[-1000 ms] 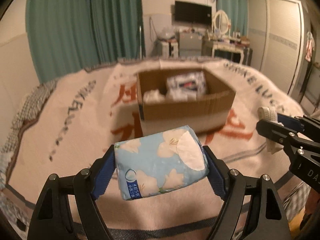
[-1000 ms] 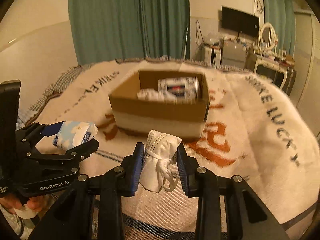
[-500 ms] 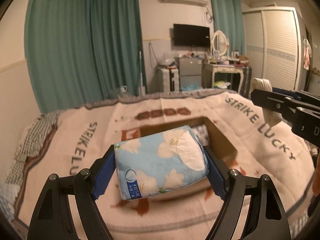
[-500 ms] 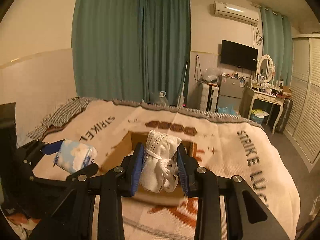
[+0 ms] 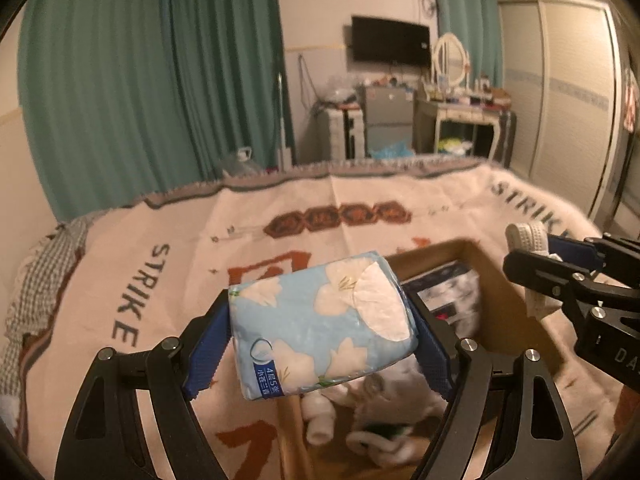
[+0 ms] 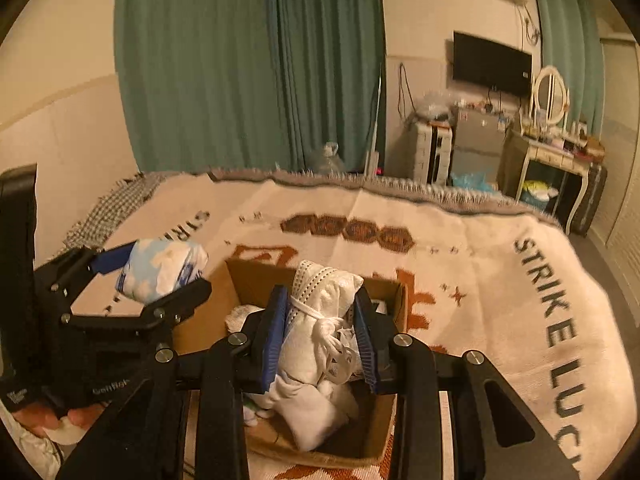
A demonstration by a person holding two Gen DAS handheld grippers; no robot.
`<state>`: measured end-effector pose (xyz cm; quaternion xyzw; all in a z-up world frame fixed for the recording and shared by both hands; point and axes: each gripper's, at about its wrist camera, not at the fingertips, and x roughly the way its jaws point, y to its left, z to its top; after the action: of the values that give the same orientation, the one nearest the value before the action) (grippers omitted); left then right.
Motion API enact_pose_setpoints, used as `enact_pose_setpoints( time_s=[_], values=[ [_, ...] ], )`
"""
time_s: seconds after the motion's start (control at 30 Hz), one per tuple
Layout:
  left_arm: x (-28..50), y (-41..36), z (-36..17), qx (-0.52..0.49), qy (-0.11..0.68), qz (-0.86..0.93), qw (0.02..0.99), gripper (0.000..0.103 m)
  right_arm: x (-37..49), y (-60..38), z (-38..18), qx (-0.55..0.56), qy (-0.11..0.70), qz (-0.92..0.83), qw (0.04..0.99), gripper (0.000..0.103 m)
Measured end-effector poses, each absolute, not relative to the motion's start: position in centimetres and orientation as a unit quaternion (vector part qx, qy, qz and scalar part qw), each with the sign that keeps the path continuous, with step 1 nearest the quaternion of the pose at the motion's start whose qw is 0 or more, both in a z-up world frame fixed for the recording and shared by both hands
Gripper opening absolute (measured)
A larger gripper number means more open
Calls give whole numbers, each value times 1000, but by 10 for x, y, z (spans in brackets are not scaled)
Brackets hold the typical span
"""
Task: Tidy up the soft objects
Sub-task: 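Lower the cotton-pad pack and white mask into the box and open both tools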
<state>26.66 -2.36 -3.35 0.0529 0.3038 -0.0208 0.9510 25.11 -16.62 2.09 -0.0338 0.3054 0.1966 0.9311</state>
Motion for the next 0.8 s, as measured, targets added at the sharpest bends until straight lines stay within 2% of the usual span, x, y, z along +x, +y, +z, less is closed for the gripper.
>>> enact_pose_setpoints(
  time_s=[0.23,0.4,0.5,0.63,0.8],
  values=[
    [285,-30,-56,58,333,-29,941,82,283,-173,-16,-10,343,198,918,33],
    [281,-30,-52,47,327,-29,943,85,286,-179,-16,3,341,189,921,43],
    [276,-34,-45,62,319,-13,946,87,281,-182,-8,10,336,183,924,55],
    [258,-38,-21,64,296,-13,953,88,262,-187,14,9,318,172,932,56],
    [212,-37,38,59,240,-11,969,88,219,-194,69,0,275,164,947,56]
  ],
)
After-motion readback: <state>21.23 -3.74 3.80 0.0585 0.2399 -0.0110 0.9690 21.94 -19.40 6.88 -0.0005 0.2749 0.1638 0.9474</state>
